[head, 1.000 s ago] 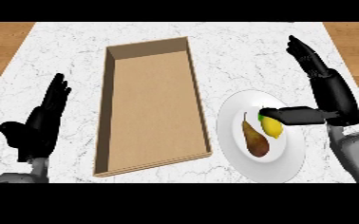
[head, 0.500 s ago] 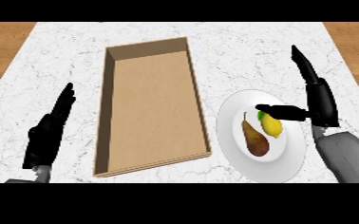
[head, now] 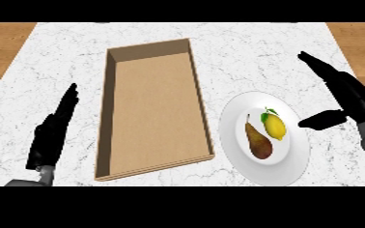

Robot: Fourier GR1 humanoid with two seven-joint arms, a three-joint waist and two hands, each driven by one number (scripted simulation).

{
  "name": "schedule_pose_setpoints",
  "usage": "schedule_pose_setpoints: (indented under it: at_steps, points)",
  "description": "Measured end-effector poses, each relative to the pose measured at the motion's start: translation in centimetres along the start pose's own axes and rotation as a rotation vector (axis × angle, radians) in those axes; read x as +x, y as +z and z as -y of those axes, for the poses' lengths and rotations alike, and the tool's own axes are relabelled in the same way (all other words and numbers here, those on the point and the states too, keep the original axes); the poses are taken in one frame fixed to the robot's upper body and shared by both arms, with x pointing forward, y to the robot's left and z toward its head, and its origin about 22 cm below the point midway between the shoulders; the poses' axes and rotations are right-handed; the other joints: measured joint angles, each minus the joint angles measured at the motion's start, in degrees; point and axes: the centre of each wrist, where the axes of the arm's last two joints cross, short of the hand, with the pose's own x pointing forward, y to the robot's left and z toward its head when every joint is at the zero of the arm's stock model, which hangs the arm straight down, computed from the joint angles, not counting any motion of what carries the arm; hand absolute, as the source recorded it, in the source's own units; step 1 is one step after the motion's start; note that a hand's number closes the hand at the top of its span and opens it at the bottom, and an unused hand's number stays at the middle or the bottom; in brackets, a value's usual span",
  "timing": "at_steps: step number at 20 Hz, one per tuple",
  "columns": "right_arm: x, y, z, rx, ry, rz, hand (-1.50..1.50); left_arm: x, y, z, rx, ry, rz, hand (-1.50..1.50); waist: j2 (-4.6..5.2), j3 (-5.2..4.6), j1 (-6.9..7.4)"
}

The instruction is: Pick the lemon from the plate and place it in the cardboard box

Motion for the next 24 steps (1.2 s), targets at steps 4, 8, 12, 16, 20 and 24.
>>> schedule_pose_setpoints:
  at_steps: [4,8,12,16,20,24]
  points:
    - [1.8,0.3,0.2,0.203,0.135,-0.081,-1.5,-0.2,-0.2,-0.3,0.003,-0.001,-0.003,0.0,-0.06,-0.02,-0.18]
    - [4.7,-0.2,-0.4,0.333,0.193,-0.151,-1.5,-0.1,0.2,0.0,0.002,-0.003,-0.002,0.0,0.0,0.1,-0.03]
    - [6.8,-0.2,-1.7,0.381,0.233,-0.2,-1.5,0.1,-0.3,0.0,0.004,-0.003,0.001,0.0,0.09,0.17,-0.15]
    - [7.5,-0.2,-3.3,0.381,0.251,-0.243,-1.5,-0.2,-0.4,-0.2,0.005,-0.007,0.0,0.0,0.15,0.21,-0.13]
    - [7.5,0.2,-4.7,0.383,0.274,-0.282,-1.5,-0.5,-0.2,0.1,0.009,-0.005,0.003,0.0,0.19,0.24,-0.13]
    - [6.9,0.0,-6.0,0.393,0.295,-0.315,-1.5,-0.2,0.0,-0.1,0.007,-0.003,0.003,0.0,0.21,0.24,-0.05]
